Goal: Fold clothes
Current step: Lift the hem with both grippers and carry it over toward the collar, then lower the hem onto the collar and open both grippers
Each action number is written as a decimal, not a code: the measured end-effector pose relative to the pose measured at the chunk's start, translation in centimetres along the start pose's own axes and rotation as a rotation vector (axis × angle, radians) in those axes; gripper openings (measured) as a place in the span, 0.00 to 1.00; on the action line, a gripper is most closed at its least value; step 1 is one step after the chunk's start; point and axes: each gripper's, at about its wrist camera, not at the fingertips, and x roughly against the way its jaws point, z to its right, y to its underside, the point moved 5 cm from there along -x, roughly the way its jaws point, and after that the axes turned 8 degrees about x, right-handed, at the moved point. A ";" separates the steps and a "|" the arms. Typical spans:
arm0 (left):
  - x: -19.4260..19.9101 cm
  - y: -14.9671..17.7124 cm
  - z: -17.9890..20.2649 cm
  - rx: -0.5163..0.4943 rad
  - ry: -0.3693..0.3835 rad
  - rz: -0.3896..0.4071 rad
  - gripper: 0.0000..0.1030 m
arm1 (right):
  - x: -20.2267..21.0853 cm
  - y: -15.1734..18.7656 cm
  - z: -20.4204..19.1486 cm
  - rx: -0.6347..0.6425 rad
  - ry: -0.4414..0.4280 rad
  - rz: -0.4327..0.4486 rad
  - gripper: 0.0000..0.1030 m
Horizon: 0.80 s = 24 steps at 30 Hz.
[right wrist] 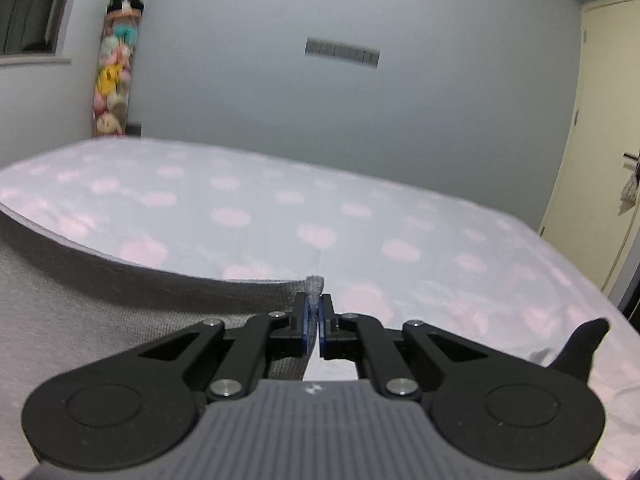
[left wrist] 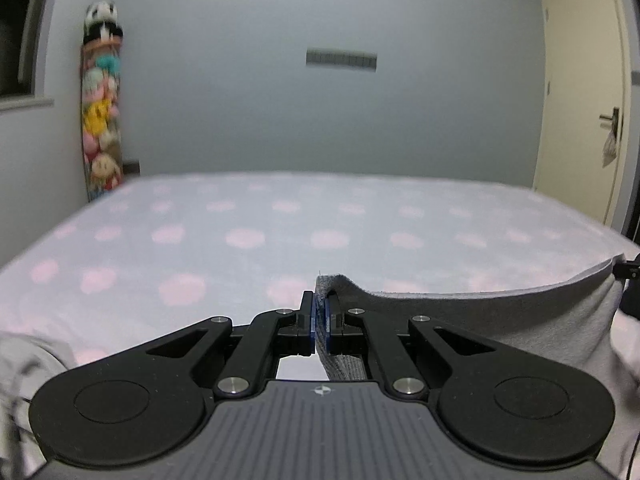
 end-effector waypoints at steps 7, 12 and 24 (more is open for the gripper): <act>-4.0 3.1 -1.6 0.013 -0.012 -0.099 0.02 | -5.6 2.6 -0.8 -0.004 -0.030 -0.101 0.05; -4.7 3.5 -2.2 0.035 -0.020 -0.138 0.07 | -6.8 3.3 -0.3 -0.033 -0.008 -0.139 0.21; 2.1 2.6 -1.9 0.170 -0.054 -0.136 0.19 | -1.3 4.8 0.7 -0.250 -0.050 -0.147 0.39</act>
